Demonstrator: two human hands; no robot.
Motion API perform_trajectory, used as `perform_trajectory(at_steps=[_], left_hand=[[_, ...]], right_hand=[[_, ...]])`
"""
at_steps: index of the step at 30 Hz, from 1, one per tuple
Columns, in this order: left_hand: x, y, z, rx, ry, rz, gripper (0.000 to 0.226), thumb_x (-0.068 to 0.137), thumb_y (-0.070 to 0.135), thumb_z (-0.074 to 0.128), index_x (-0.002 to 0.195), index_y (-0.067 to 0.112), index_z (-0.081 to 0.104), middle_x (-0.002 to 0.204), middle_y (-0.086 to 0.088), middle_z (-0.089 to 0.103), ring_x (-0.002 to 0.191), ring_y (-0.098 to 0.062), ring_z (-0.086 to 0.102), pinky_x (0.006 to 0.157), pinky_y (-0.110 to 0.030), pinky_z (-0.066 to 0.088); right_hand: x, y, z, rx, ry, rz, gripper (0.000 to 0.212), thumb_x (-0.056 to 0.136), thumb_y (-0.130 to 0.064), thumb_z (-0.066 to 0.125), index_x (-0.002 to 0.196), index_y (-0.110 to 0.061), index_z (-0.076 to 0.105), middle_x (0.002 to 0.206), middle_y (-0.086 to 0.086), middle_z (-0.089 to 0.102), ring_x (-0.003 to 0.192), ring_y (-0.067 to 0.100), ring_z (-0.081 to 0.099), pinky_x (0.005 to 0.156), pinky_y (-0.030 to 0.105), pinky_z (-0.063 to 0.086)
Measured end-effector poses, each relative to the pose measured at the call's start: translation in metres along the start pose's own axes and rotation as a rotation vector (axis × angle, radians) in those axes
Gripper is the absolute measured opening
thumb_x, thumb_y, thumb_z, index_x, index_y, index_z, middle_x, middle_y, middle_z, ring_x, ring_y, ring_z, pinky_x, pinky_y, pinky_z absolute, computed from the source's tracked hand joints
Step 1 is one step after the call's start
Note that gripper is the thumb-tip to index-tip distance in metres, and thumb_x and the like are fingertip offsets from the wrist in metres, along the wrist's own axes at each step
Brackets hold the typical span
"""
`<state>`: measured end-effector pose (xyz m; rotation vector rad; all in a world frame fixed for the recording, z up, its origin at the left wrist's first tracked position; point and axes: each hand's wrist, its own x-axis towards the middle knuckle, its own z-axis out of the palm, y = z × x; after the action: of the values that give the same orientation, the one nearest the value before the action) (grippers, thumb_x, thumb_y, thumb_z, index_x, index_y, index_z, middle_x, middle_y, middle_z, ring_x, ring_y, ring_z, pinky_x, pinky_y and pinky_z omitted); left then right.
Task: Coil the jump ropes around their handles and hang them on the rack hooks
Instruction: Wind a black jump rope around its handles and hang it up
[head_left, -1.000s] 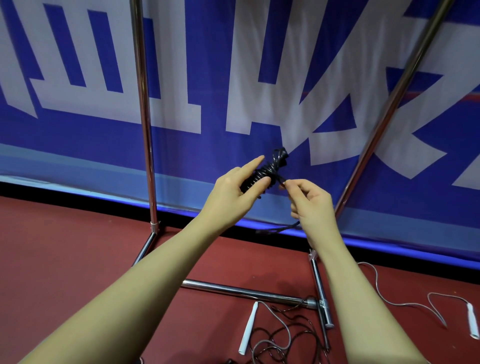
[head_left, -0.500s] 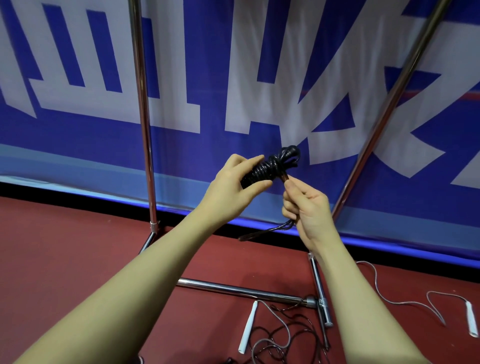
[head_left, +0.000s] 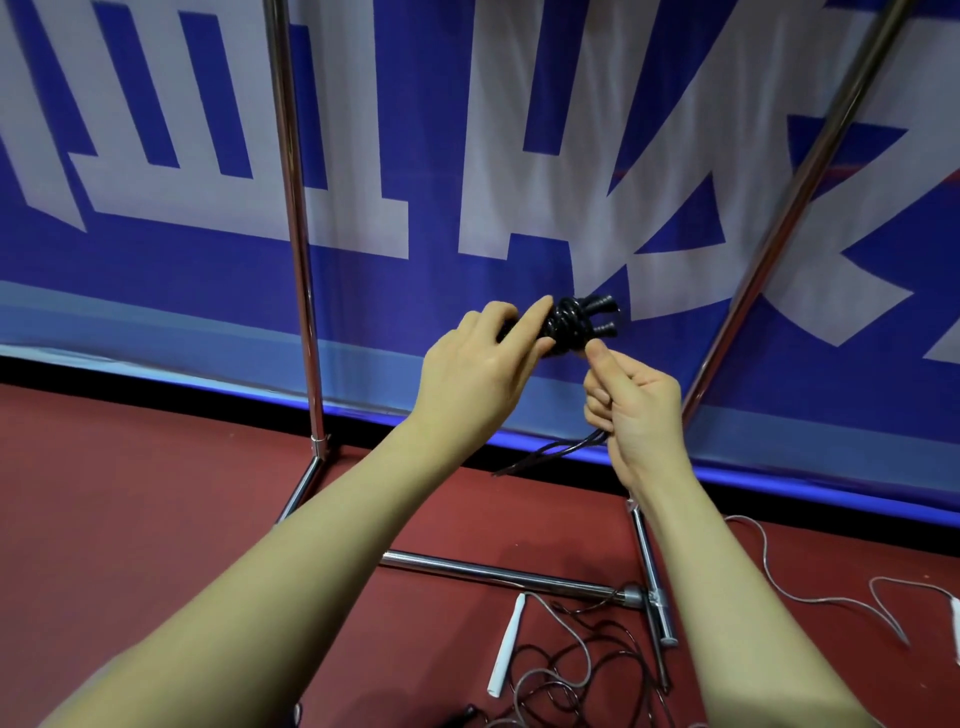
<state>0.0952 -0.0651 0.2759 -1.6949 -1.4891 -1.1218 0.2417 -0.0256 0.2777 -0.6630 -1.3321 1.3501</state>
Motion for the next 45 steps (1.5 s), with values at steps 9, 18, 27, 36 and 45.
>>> perform_trajectory(at_steps=[9,18,27,36,45], left_hand=[[0.002,0.006,-0.011,-0.163,-0.113,-0.204,0.052,0.086,0.04,0.058,0.128,0.01,0.051,0.107,-0.007,0.056,0.079,-0.024,0.059,0.054,-0.035,0.049],[-0.002,0.004,-0.007,-0.283,-0.13,-0.283,0.054,0.086,0.053,0.046,0.125,0.018,0.059,0.104,-0.001,0.063,0.092,-0.021,0.061,0.066,-0.037,0.051],[0.001,-0.009,-0.002,-0.046,-0.165,-0.099,0.066,0.084,0.047,0.059,0.14,0.018,0.04,0.09,-0.011,0.055,0.071,-0.029,0.056,0.048,-0.03,0.041],[-0.002,0.001,-0.005,-0.723,-0.292,-0.338,0.056,0.088,0.027,0.069,0.139,0.026,0.046,0.113,0.004,0.052,0.098,0.0,0.053,0.094,-0.016,0.04],[0.006,0.007,-0.01,-0.251,-0.134,-0.121,0.051,0.092,0.044,0.044,0.135,0.019,0.051,0.089,-0.004,0.057,0.074,-0.024,0.058,0.054,-0.036,0.05]], right_hand=[[0.0,-0.005,0.0,0.08,-0.113,0.016,0.019,0.097,-0.01,0.05,0.082,-0.007,0.062,0.06,-0.002,0.045,0.047,0.008,0.029,0.042,0.019,0.027],[0.001,0.0,-0.002,0.158,-0.083,0.091,0.02,0.096,-0.005,0.05,0.102,-0.009,0.068,0.068,-0.001,0.046,0.047,0.005,0.029,0.04,0.016,0.026],[0.003,0.0,-0.006,0.087,-0.123,0.072,0.025,0.096,0.001,0.047,0.111,-0.011,0.064,0.072,0.0,0.054,0.052,0.009,0.036,0.05,0.021,0.035],[0.004,0.0,-0.005,0.158,-0.12,0.066,0.012,0.084,-0.022,0.058,0.078,-0.02,0.069,0.058,-0.003,0.04,0.046,0.007,0.029,0.044,0.02,0.029],[0.003,-0.005,-0.007,0.204,-0.039,0.05,0.014,0.076,-0.019,0.064,0.083,-0.009,0.07,0.054,-0.004,0.04,0.043,0.007,0.027,0.044,0.019,0.023]])
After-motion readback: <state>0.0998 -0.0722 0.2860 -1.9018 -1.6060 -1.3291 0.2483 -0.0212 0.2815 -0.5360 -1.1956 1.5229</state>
